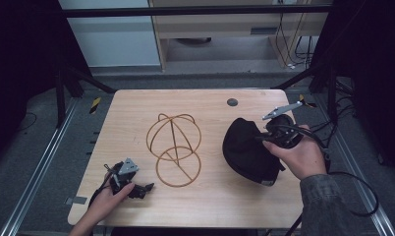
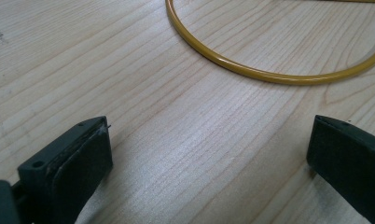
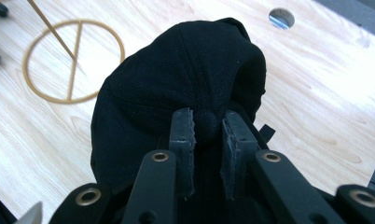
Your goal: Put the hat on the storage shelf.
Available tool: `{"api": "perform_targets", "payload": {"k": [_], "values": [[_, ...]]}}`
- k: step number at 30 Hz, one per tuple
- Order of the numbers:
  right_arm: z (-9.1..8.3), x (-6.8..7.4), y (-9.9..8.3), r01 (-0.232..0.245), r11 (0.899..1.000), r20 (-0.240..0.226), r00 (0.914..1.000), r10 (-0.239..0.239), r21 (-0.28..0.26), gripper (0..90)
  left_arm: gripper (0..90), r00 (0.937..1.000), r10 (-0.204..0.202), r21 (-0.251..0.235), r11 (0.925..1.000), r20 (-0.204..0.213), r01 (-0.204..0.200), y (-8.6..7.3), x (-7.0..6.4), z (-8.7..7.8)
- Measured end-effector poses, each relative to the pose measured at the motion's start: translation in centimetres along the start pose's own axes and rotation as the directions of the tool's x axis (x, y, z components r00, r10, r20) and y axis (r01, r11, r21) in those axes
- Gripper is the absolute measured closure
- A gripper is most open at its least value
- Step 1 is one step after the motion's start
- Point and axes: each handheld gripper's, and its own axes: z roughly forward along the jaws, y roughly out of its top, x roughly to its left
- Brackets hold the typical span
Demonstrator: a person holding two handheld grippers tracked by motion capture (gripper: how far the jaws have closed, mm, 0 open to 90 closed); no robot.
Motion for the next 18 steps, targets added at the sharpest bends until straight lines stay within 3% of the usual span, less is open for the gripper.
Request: {"api": "perform_targets", "payload": {"k": [18], "values": [[-3.2,0.3,1.5,-0.031,0.993,-0.023,0.9994,0.028,-0.114,76.8,0.0,1.0000,0.000,0.001,1.0000,0.000,0.000,0.0,0.0,0.0]]}}
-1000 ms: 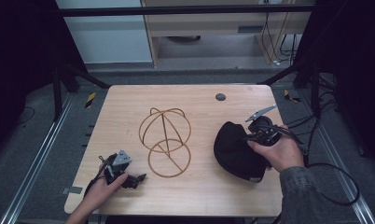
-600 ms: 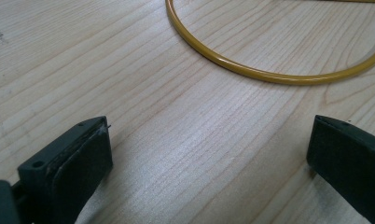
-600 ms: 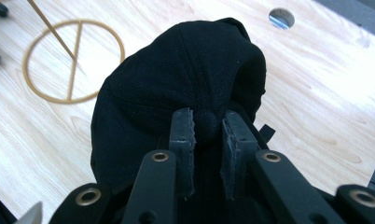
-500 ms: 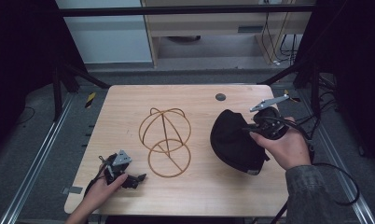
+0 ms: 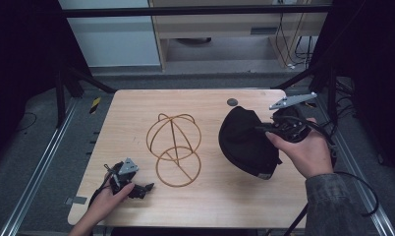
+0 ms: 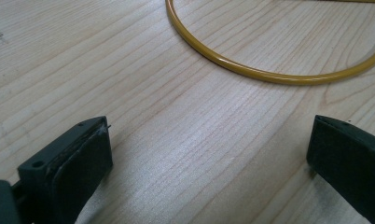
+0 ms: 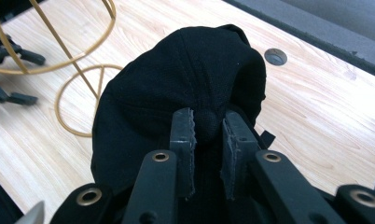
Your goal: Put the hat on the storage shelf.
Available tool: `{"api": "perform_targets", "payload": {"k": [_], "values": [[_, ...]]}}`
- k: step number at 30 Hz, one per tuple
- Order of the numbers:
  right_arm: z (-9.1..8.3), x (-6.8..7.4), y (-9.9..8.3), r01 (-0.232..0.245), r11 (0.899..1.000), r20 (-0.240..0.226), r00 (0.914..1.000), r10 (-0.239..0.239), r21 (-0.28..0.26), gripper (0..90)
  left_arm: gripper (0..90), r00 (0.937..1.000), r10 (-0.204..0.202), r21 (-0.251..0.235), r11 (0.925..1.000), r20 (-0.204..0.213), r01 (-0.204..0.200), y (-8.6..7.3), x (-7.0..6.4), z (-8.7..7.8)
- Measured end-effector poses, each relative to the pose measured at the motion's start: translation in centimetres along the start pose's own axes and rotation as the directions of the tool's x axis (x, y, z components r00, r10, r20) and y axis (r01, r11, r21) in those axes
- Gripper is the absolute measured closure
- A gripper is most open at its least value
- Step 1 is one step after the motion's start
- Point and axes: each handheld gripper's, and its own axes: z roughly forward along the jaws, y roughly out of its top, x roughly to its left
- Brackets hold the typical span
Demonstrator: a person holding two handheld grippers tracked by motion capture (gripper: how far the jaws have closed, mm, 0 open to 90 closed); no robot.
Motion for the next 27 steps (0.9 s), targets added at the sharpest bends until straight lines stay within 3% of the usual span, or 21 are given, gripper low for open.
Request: {"api": "perform_targets", "payload": {"k": [13,27], "values": [[-1.4,0.4,1.2,-0.002,0.999,-0.006,1.0000,0.002,-0.041,76.9,0.0,1.0000,0.000,0.002,1.0000,0.000,0.000,0.0,0.0,0.0],[-3.2,1.5,2.9,0.025,0.996,-0.009,0.9996,-0.026,-0.081,76.9,0.0,1.0000,0.000,0.002,1.0000,0.000,0.000,0.0,0.0,0.0]]}}
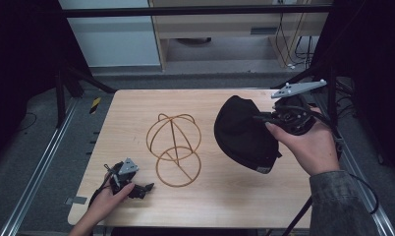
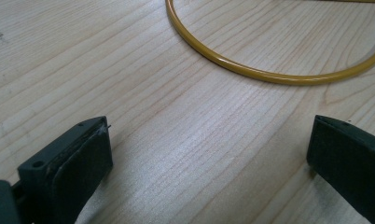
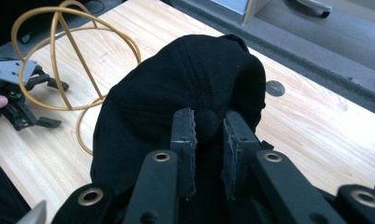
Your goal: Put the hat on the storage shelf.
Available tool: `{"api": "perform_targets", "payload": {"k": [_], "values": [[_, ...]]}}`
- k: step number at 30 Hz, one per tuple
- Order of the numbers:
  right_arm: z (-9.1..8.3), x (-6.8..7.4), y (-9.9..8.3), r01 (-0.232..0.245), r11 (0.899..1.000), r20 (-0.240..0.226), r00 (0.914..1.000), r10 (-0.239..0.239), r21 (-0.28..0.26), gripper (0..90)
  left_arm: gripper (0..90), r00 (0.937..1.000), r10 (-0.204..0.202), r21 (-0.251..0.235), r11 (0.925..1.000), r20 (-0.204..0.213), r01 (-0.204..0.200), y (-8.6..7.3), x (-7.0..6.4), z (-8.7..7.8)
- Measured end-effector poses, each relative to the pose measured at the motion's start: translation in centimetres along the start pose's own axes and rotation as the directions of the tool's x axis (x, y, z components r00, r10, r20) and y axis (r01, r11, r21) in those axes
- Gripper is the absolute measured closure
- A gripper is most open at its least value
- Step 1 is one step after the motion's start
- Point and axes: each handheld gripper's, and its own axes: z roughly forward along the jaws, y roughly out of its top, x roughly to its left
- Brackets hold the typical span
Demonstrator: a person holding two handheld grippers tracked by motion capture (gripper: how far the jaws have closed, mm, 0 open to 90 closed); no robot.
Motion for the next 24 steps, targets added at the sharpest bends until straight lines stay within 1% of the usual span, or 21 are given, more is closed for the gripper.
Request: {"api": "perform_targets", "payload": {"k": [7,13,17,24], "values": [[-0.4,0.5,1.0,0.007,1.000,-0.003,1.0000,-0.007,-0.009,76.9,0.0,1.0000,0.000,0.000,1.0000,0.000,0.000,0.0,0.0,0.0],[-0.7,1.0,2.1,0.025,1.000,-0.004,0.9997,-0.025,-0.019,76.9,0.0,1.0000,0.001,0.000,1.0000,0.000,-0.001,0.0,0.0,0.0],[-0.8,1.4,2.6,0.025,0.999,-0.010,0.9996,-0.025,-0.025,76.8,0.0,1.0000,0.001,0.001,1.0000,0.000,-0.001,0.0,0.0,0.0],[-1.0,1.8,3.5,0.039,0.999,-0.014,0.9991,-0.040,-0.035,76.8,0.0,1.0000,-0.001,-0.001,1.0000,0.000,0.001,0.0,0.0,0.0]]}}
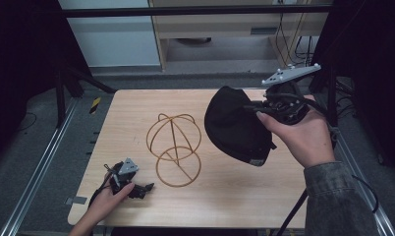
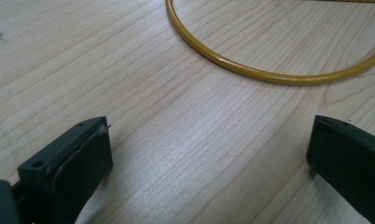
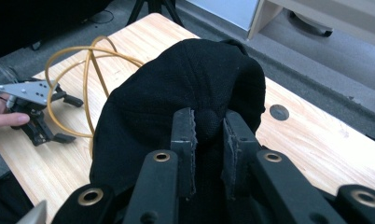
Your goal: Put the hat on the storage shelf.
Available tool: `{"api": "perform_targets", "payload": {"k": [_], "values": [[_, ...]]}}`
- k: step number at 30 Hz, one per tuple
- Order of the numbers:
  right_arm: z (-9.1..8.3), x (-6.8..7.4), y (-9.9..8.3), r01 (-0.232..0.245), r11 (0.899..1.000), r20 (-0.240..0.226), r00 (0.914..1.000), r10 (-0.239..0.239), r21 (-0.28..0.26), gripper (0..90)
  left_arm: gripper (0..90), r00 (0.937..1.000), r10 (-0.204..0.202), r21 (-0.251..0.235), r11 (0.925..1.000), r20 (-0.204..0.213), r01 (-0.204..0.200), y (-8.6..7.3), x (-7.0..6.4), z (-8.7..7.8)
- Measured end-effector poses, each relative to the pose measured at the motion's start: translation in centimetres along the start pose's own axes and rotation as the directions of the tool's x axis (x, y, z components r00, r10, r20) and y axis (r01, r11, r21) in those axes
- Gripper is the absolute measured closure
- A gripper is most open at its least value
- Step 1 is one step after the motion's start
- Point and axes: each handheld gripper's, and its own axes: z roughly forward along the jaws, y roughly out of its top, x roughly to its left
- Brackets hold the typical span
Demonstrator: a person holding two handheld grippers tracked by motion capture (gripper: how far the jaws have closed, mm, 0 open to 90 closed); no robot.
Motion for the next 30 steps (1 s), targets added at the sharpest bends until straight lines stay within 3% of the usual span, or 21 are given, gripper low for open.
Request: {"api": "perform_targets", "payload": {"k": [19,30], "values": [[-0.2,1.8,2.6,0.045,0.999,-0.025,0.9986,-0.046,-0.025,76.8,0.0,1.0000,0.000,0.000,1.0000,-0.001,0.000,0.0,0.0,0.0],[0.7,3.6,5.1,0.091,0.995,-0.075,0.9927,-0.094,-0.048,76.8,0.0,1.0000,0.001,0.001,1.0000,-0.001,-0.001,0.0,0.0,0.0]]}}
